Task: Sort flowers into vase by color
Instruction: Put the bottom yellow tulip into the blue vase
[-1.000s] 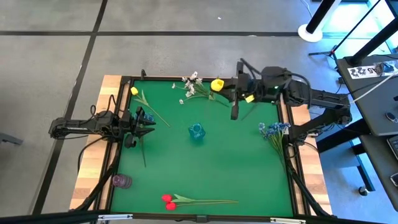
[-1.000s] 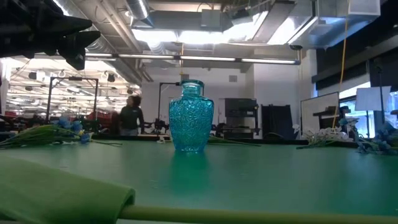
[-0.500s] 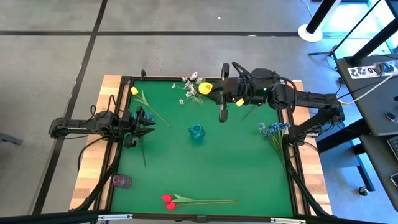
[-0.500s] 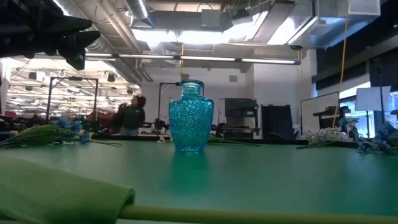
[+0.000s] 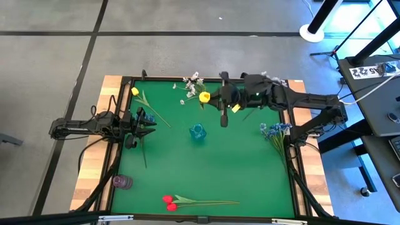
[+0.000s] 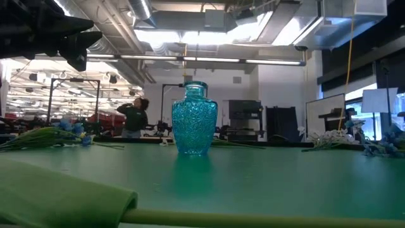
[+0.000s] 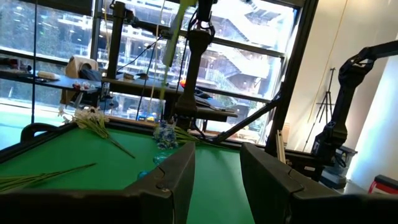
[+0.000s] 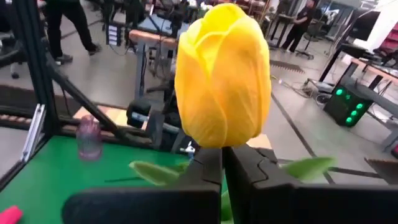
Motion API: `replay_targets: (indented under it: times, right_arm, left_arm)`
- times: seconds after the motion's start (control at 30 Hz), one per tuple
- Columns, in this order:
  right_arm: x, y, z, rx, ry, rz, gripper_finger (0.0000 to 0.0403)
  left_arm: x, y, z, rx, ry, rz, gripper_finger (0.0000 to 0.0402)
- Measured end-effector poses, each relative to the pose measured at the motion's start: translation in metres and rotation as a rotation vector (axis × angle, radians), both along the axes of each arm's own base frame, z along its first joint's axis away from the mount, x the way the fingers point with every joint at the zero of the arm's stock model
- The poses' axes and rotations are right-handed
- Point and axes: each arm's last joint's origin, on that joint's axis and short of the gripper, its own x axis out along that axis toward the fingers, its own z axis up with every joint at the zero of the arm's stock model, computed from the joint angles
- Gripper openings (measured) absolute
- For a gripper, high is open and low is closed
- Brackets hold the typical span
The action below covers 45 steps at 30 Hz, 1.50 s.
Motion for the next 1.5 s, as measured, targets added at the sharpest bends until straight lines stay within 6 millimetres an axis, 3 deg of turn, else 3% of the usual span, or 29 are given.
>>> replay_targets:
  times: [0.33,0.7,0.87,1.17,1.4,1.5]
  right_arm:
    - [0.004,0.005,-0.027,-0.012,0.016,0.028,0.0002]
    - [0.004,0.004,-0.03,0.081,0.041,-0.026,0.0002]
    - [0.005,0.003,-0.024,0.133,-0.026,-0.06,0.0002]
    - [0.006,0.003,-0.026,0.255,-0.021,-0.078,0.0002]
    - [0.007,0.003,-0.037,0.304,0.076,-0.101,0.0002]
    - [0.013,0.003,-0.043,0.305,0.097,-0.108,0.0002]
  left_arm:
    - [0.0,0.0,0.0,0.0,0.0,0.0,0.0125]
    - [0.0,0.0,0.0,0.0,0.0,0.0,0.0125]
    - [0.0,0.001,0.001,-0.012,-0.008,0.025,0.0125]
    - [-0.006,0.001,0.022,-0.542,-0.236,-0.126,0.0125]
    - [-0.011,0.001,0.033,-0.641,-0.357,-0.176,0.0125]
    - [-0.017,0.001,0.053,-0.62,-0.411,-0.179,0.0125]
